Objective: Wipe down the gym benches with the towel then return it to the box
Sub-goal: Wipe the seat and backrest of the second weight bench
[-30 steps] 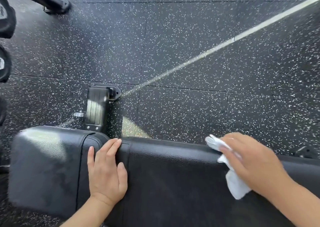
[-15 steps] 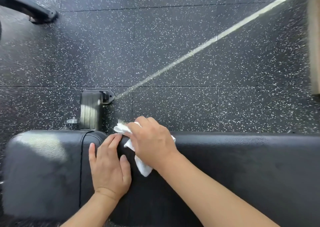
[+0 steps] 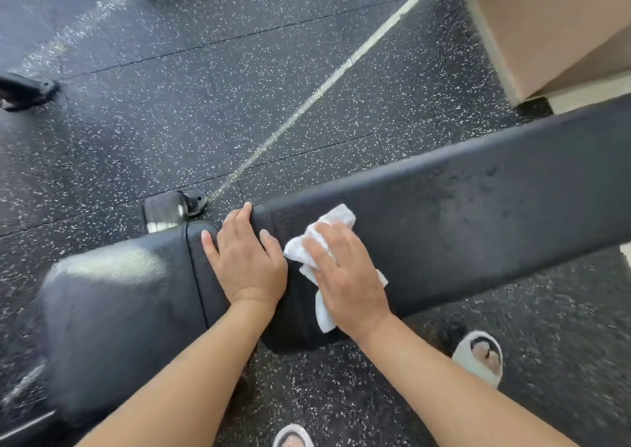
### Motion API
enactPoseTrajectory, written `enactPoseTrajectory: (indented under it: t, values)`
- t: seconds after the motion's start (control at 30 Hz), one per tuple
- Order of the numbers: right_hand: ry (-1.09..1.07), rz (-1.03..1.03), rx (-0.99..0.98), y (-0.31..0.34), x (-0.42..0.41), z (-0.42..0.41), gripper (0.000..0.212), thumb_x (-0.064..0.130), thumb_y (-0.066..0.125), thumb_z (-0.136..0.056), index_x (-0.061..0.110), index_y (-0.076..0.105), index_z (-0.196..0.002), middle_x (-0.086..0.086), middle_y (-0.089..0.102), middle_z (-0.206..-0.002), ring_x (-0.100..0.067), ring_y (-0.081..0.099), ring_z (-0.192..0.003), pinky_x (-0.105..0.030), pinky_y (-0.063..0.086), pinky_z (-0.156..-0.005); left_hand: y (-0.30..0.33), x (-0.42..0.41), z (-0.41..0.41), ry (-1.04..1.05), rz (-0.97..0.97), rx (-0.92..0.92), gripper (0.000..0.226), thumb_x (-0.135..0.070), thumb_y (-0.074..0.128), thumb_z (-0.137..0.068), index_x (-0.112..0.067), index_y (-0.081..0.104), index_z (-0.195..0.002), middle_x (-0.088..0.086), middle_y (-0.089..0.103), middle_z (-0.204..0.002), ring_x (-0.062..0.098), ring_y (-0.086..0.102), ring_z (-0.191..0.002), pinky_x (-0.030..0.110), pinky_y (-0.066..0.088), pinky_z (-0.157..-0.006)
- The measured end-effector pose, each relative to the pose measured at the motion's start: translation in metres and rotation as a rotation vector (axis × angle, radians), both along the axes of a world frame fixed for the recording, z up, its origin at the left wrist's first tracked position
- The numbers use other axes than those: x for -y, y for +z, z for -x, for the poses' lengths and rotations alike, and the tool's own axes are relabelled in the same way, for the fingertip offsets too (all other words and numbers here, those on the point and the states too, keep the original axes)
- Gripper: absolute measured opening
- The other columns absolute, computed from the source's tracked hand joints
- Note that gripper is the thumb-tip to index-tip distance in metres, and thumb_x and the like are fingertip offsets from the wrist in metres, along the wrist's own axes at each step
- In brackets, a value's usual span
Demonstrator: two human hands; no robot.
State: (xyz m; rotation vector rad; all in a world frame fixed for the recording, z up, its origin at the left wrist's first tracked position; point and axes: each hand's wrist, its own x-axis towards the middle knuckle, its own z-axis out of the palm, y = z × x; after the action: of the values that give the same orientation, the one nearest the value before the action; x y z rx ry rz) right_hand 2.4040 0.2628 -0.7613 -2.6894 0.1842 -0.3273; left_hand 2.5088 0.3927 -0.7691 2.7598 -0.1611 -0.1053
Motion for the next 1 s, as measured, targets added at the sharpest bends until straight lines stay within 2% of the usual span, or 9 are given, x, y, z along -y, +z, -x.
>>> enactPoseTrajectory:
  t: [0.13, 0.23, 0.3, 0.4, 0.53, 0.6, 0.73, 0.83, 1.0]
  values:
    - [-0.004, -0.011, 0.022, 0.000, -0.031, -0.004, 0.030, 0.012, 0.063, -0.101, 0.006, 0.068, -0.130, -0.016, 0.062, -0.140, -0.040, 0.059, -0.129, -0.046, 0.045, -0.111, -0.001, -0.002, -0.001, -0.014, 0.001, 0.009, 0.055, -0.031, 0.040, -0.095, -0.021, 0.048, -0.148, 0.001, 0.056, -0.146, 0.025, 0.052, -0.133, 0.051, 0.006, -0.129]
    - [0.103, 0.039, -0.013, -0.003, -0.012, 0.004, 0.034, 0.019, 0.053, -0.107, 0.006, 0.062, -0.137, -0.016, 0.057, -0.145, -0.039, 0.052, -0.136, -0.045, 0.038, -0.116, 0.003, 0.001, 0.001, -0.032, -0.003, -0.005, 0.052, -0.026, 0.043, -0.100, -0.018, 0.046, -0.151, 0.003, 0.053, -0.150, 0.026, 0.048, -0.139, 0.054, 0.007, -0.129]
    - [0.127, 0.064, 0.037, -0.008, 0.008, 0.018, 0.035, 0.022, 0.055, -0.106, 0.006, 0.063, -0.135, -0.016, 0.058, -0.142, -0.039, 0.054, -0.133, -0.045, 0.040, -0.115, 0.010, 0.003, 0.001, -0.083, -0.079, 0.002, 0.051, -0.021, 0.042, -0.102, -0.016, 0.043, -0.152, 0.006, 0.044, -0.158, 0.031, 0.042, -0.144, 0.060, 0.011, -0.127]
    - [0.003, 0.043, 0.129, -0.014, 0.042, 0.051, 0.031, 0.017, 0.066, -0.100, 0.007, 0.068, -0.130, -0.016, 0.061, -0.139, -0.039, 0.057, -0.129, -0.045, 0.044, -0.113, 0.025, 0.014, 0.000, -0.369, -0.141, 0.051, 0.054, -0.008, 0.046, -0.096, -0.011, 0.043, -0.150, 0.013, 0.037, -0.161, 0.041, 0.039, -0.142, 0.059, 0.027, -0.120]
    - [-0.105, 0.055, 0.159, -0.018, 0.091, 0.088, 0.028, 0.018, 0.069, -0.099, 0.006, 0.070, -0.125, -0.016, 0.063, -0.136, -0.039, 0.059, -0.125, -0.045, 0.045, -0.113, 0.038, 0.051, 0.013, -0.767, -0.152, 0.074, 0.054, -0.016, 0.048, -0.097, -0.013, 0.044, -0.150, 0.011, 0.038, -0.161, 0.038, 0.037, -0.145, 0.053, 0.030, -0.120]
    - [-0.131, 0.068, 0.176, -0.017, 0.108, 0.098, 0.030, 0.017, 0.072, -0.096, 0.006, 0.070, -0.124, -0.016, 0.063, -0.135, -0.038, 0.059, -0.123, -0.043, 0.042, -0.116, 0.034, 0.081, 0.028, -0.725, -0.145, 0.063, 0.051, -0.018, 0.050, -0.100, -0.014, 0.045, -0.151, 0.010, 0.039, -0.161, 0.037, 0.035, -0.147, 0.053, 0.027, -0.121]
    - [-0.210, 0.035, 0.192, -0.022, 0.101, 0.101, 0.029, 0.014, 0.070, -0.096, 0.007, 0.069, -0.124, -0.015, 0.061, -0.136, -0.038, 0.056, -0.123, -0.044, 0.040, -0.116, 0.015, 0.109, 0.053, -0.447, -0.072, 0.119, 0.048, -0.020, 0.050, -0.096, -0.015, 0.050, -0.144, 0.008, 0.043, -0.158, 0.034, 0.035, -0.149, 0.055, 0.021, -0.123]
    - [-0.359, -0.064, 0.243, -0.027, 0.066, 0.093, 0.026, 0.010, 0.067, -0.096, 0.007, 0.070, -0.122, -0.014, 0.062, -0.136, -0.039, 0.054, -0.126, -0.044, 0.038, -0.118, 0.007, 0.105, 0.051, -0.438, -0.065, 0.152, 0.052, -0.025, 0.043, -0.092, -0.017, 0.052, -0.142, 0.007, 0.044, -0.157, 0.034, 0.036, -0.147, 0.054, 0.021, -0.124]
    - [-0.329, -0.118, 0.316, -0.033, 0.041, 0.086, 0.029, 0.010, 0.062, -0.098, 0.009, 0.070, -0.125, -0.012, 0.064, -0.135, -0.038, 0.057, -0.125, -0.044, 0.041, -0.114, 0.003, 0.105, 0.048, -0.479, -0.040, 0.208, 0.054, -0.025, 0.042, -0.089, -0.011, 0.057, -0.139, 0.012, 0.048, -0.154, 0.036, 0.041, -0.143, 0.052, 0.025, -0.123]
